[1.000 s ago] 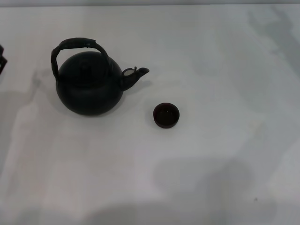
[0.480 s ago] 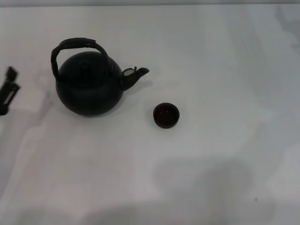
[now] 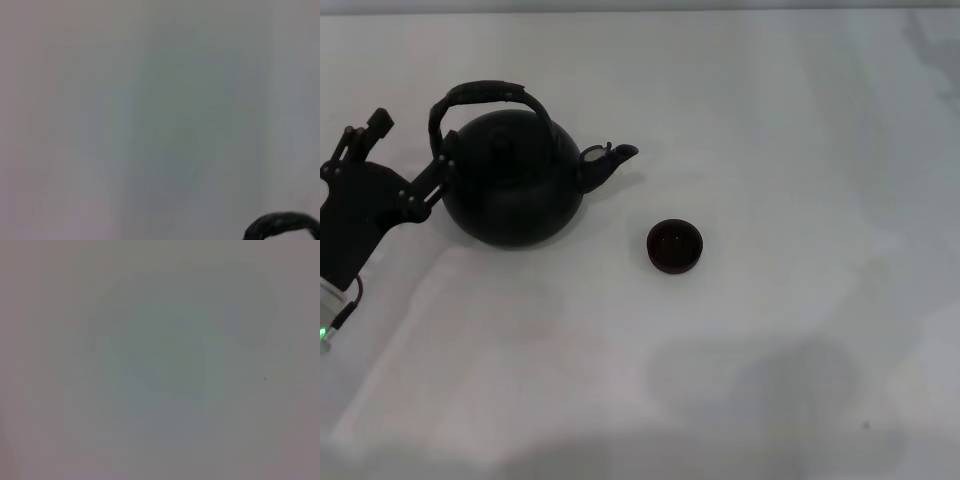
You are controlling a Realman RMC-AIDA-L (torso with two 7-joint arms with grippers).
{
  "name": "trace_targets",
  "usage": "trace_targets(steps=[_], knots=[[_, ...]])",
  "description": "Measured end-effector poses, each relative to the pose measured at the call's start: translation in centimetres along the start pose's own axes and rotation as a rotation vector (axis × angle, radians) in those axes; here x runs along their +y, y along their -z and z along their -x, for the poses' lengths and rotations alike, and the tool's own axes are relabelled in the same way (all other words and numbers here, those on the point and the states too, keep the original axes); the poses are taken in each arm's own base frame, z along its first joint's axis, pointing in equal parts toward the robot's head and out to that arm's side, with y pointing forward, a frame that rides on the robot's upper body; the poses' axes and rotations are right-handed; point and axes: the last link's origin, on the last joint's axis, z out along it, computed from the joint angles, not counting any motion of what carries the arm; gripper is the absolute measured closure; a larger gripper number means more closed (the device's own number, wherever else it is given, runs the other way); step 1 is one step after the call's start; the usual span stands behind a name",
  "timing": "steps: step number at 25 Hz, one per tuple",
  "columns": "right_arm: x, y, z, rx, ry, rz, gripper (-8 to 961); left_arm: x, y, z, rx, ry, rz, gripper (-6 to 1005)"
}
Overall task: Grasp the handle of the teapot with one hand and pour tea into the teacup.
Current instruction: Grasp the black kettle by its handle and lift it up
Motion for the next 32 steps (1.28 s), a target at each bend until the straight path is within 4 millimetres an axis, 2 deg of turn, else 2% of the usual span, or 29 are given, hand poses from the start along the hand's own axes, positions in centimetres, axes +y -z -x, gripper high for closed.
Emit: trace_targets(steps=[7, 21, 27, 32], knots=[[0.0, 0.0, 0.0, -0.002, -0.001, 0.002, 112, -0.4, -0.7, 0.7, -0.057, -0.001, -0.028, 143], [0.0, 0.1, -0.1, -0.004, -0.010, 0.001, 112, -0.3, -1.2, 0.8, -0.066, 0.002, -0.033, 164], [0.0, 0.3, -0.2, -0.002, -0.013, 0.001, 113, -0.1, -2.1, 1.2, -0.096, 0.014, -0.036, 348], [0.1, 0.3, -0.3, -0.001, -0.013, 0.002, 113, 0.0, -2.5, 1.0, -0.093, 0.014, -0.029, 576]])
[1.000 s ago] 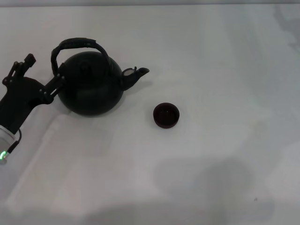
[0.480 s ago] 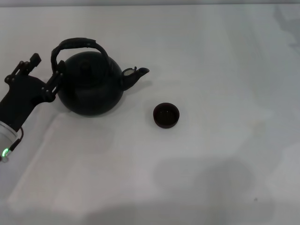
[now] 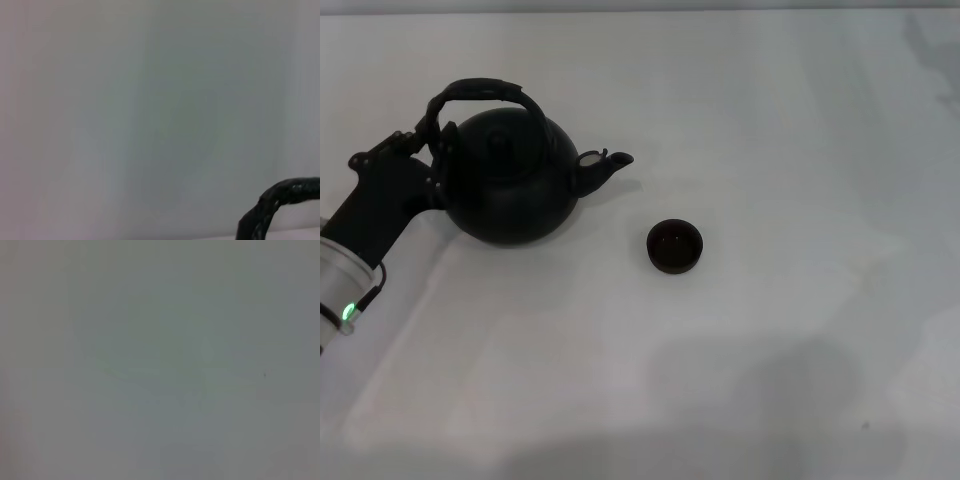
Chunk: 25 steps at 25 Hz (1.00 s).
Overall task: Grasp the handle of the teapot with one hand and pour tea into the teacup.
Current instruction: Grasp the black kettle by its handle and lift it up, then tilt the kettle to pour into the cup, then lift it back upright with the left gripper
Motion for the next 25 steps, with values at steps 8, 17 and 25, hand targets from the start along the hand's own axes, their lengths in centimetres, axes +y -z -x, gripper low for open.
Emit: trace_targets(steps=[8, 17, 25], knots=[[-0.1, 0.1, -0.1, 0.001, -0.001, -0.001, 112, 0.3, -0.5, -0.5, 0.022, 0.003, 0.015, 865], [-0.2, 0.2, -0.2, 0.005, -0.004, -0.006, 113, 0.6, -1.4, -1.9, 0.094, 0.005, 0.043, 864], [-0.5, 0.5, -0.6, 0.017, -0.006, -0.014, 112, 0.9, -2.7, -3.2, 0.137, -0.083, 0.095, 864]])
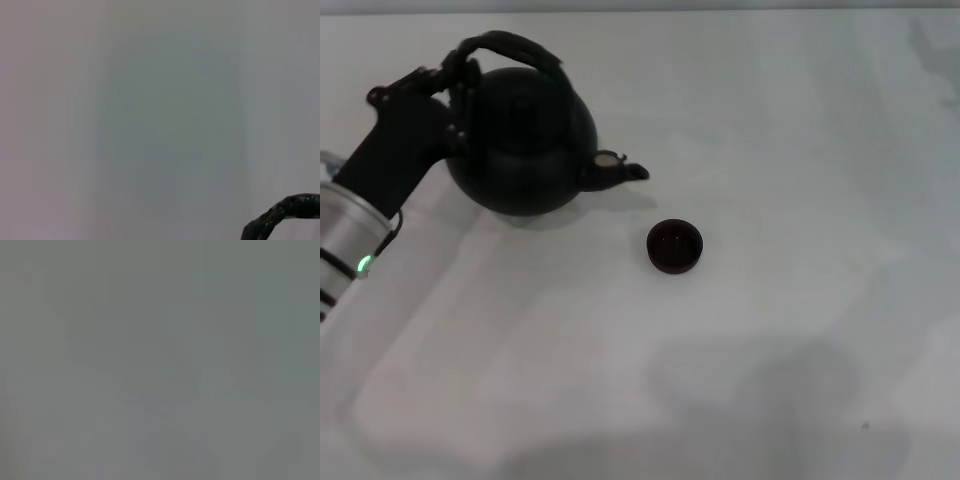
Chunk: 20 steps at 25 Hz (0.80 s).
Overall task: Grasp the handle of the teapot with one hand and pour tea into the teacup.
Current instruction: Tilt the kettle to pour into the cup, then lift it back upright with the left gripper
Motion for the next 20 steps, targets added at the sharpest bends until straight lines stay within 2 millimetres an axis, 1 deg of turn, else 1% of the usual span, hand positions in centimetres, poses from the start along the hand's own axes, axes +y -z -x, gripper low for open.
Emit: trace_targets(steps=[2, 4, 5, 11, 20], knots=[[-0.1, 0.1, -0.1, 0.001, -0.001, -0.002, 113, 0.5, -0.6, -0.2, 0.002, -0.104, 0.042, 865], [-0.1, 0.2, -0.2, 0.001, -0.002, -0.003, 113, 0.8, -0.9, -0.3, 0.006, -0.164, 0.065, 865], [-0.2, 0.3, -0.2, 0.000, -0.002, -0.003, 113, 0.8, -0.9, -0.3, 0.006, -0.164, 0.065, 865], [-0.2, 0.4, -0.2, -0.006, -0.003, 0.000, 112, 1.5, -1.7, -0.6, 0.022, -0.303, 0.118, 864], [0.0, 0.5, -0.4, -0.008, -0.009, 0.007, 113, 2.3, -2.3, -0.6, 0.026, -0.352, 0.183, 868]])
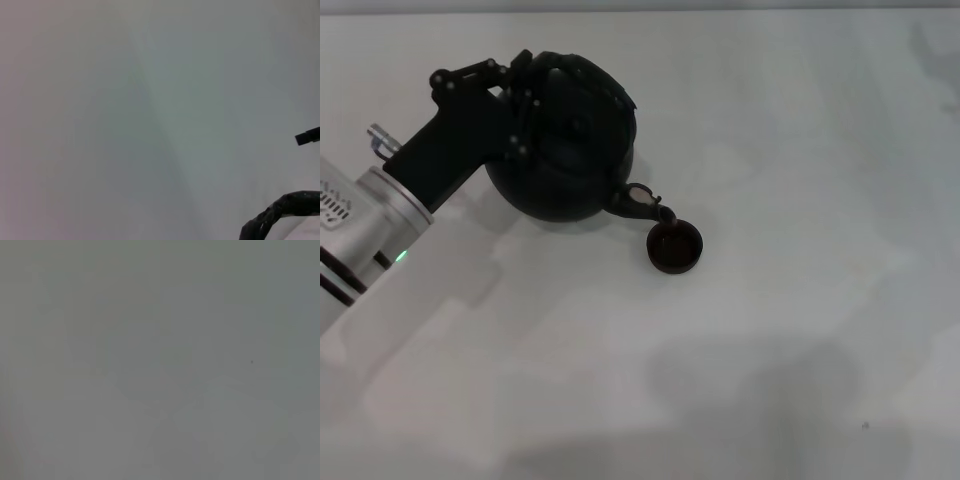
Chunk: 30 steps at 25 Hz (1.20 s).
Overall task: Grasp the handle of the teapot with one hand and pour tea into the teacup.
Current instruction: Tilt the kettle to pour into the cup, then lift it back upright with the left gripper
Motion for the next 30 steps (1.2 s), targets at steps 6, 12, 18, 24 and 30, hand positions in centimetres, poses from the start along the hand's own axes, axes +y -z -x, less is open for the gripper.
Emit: trace_targets(steps=[6, 12, 18, 24, 30], knots=[[-0.13, 0.17, -0.15, 0.004, -0.001, -0.004, 113, 0.02, -0.20, -0.10, 0.004, -0.040, 0.007, 870], [-0.32, 0.27, -0.17, 0.003, -0.003, -0.010, 113, -0.06, -0.41, -0.21, 0.009, -0.096, 0.010, 871], [-0.26, 0.13, -0.01, -0.001, -0.002, -0.007, 113, 0.07, -0.41, -0.33, 0.017, -0.107, 0.021, 873], [-0.20, -0.02, 0.18, -0.005, 0.000, -0.004, 112, 0.35, -0.18, -0.38, 0.025, -0.115, 0.040, 874], [-0.11, 0.03, 0.26, -0.013, -0.001, 0.002, 112, 0.22, -0.09, -0.39, 0.027, -0.143, 0.035, 877]])
